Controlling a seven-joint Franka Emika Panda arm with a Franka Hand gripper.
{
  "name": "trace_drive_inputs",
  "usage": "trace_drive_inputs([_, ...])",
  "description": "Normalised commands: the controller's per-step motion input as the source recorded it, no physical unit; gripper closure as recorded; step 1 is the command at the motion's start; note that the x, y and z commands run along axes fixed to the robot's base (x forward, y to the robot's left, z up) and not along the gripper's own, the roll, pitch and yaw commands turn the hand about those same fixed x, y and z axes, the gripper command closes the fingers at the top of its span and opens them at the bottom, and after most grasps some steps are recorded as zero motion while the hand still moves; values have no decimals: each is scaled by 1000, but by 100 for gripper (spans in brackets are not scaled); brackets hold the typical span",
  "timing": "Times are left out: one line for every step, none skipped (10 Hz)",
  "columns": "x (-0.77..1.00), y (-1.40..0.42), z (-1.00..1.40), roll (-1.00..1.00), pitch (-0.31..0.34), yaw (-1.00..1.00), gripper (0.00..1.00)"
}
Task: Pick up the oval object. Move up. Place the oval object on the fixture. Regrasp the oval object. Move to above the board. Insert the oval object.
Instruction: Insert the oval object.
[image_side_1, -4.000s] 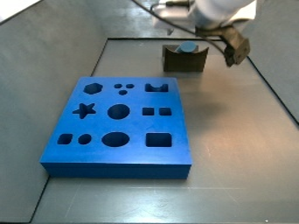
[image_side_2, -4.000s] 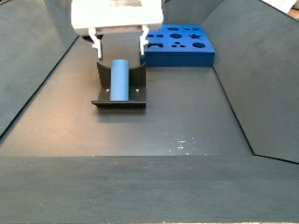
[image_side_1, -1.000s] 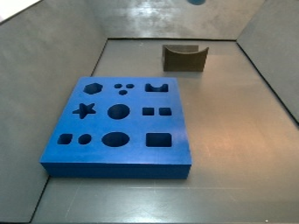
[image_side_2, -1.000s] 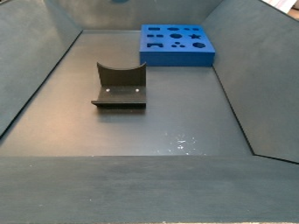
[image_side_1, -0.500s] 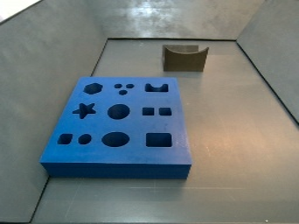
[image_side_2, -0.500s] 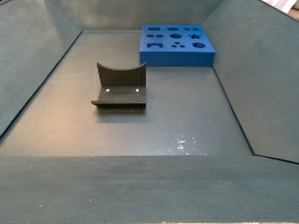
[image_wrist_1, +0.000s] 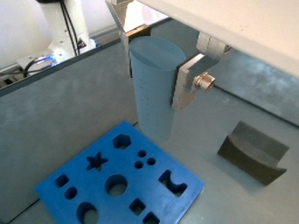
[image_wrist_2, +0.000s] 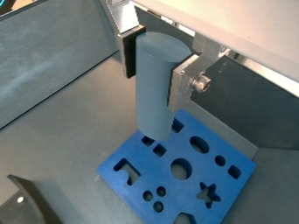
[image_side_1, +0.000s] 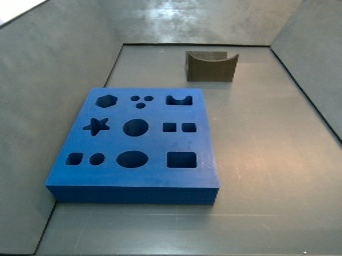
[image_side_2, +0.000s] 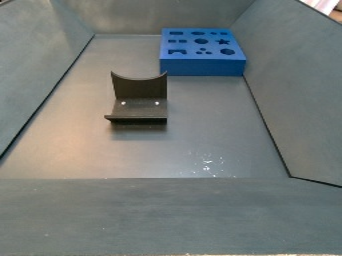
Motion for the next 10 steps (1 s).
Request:
trace_drive_inputs([0,0,-74,0,0,0,100])
trace_drive_inputs([-23,0,0,0,-20,0,100])
trace_drive_inputs([0,-29,0,0,0,0,100])
trace_drive_inputs([0,-580,-620,90,-59,-189,100])
trace_drive_inputs([0,-951,-911,210,-117,-169,100])
trace_drive_inputs([229,-906,-1000,139,-67,-109,100])
trace_drive_inputs([197,-920,-983,140,-101,-83,100])
trace_drive_inputs([174,-903,-954,143,-114,-43,100])
trace_drive_inputs([206,-923,-971,121,-111,-43,100])
trace_drive_inputs([186,-903,-971,100,-117,0,100])
